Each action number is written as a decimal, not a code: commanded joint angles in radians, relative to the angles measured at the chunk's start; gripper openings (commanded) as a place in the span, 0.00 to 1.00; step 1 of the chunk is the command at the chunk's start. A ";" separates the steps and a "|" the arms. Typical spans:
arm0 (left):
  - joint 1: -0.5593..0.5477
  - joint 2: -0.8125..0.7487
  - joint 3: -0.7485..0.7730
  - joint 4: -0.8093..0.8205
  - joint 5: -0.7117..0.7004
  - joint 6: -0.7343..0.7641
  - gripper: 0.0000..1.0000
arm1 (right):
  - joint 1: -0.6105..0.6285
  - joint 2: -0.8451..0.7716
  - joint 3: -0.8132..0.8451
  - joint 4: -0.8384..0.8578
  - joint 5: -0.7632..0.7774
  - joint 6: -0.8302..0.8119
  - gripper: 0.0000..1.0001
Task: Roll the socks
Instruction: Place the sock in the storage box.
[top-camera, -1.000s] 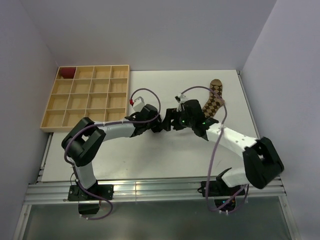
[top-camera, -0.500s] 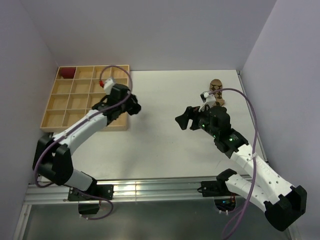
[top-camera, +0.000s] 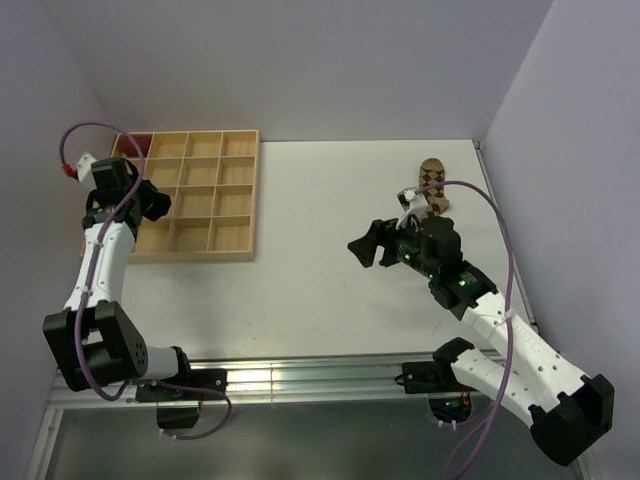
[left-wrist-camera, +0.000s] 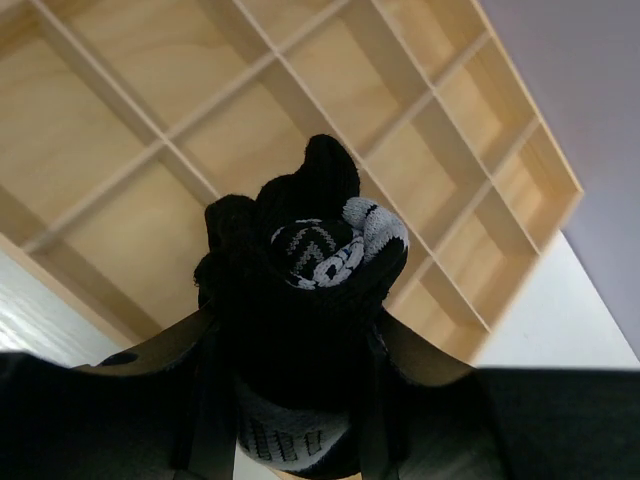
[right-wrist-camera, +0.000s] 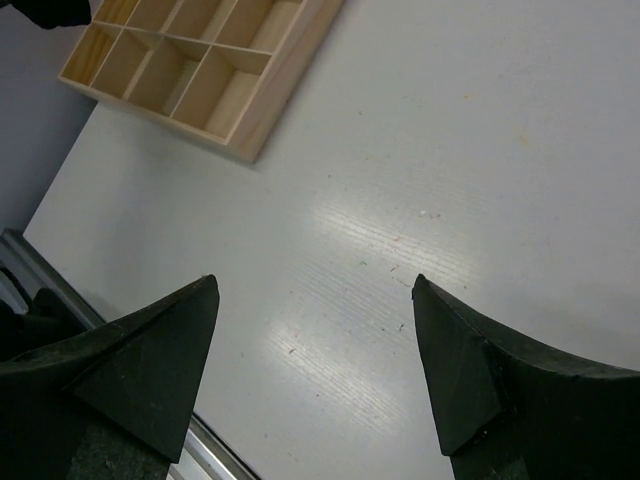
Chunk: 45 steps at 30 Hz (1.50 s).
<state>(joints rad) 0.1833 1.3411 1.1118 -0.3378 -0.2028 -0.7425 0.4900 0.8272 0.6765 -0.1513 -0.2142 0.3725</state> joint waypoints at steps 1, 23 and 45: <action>0.090 0.044 -0.001 0.054 0.095 0.078 0.00 | -0.007 0.016 -0.012 0.041 -0.051 -0.023 0.85; 0.242 0.216 -0.101 0.266 0.411 0.104 0.00 | -0.007 0.047 -0.034 0.071 -0.100 -0.047 0.84; 0.298 0.288 -0.168 0.161 0.267 0.109 0.00 | -0.002 0.032 -0.054 0.079 -0.093 -0.060 0.84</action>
<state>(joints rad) 0.4553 1.6455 0.9760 -0.0883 0.1825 -0.6655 0.4900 0.8764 0.6315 -0.1150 -0.3061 0.3302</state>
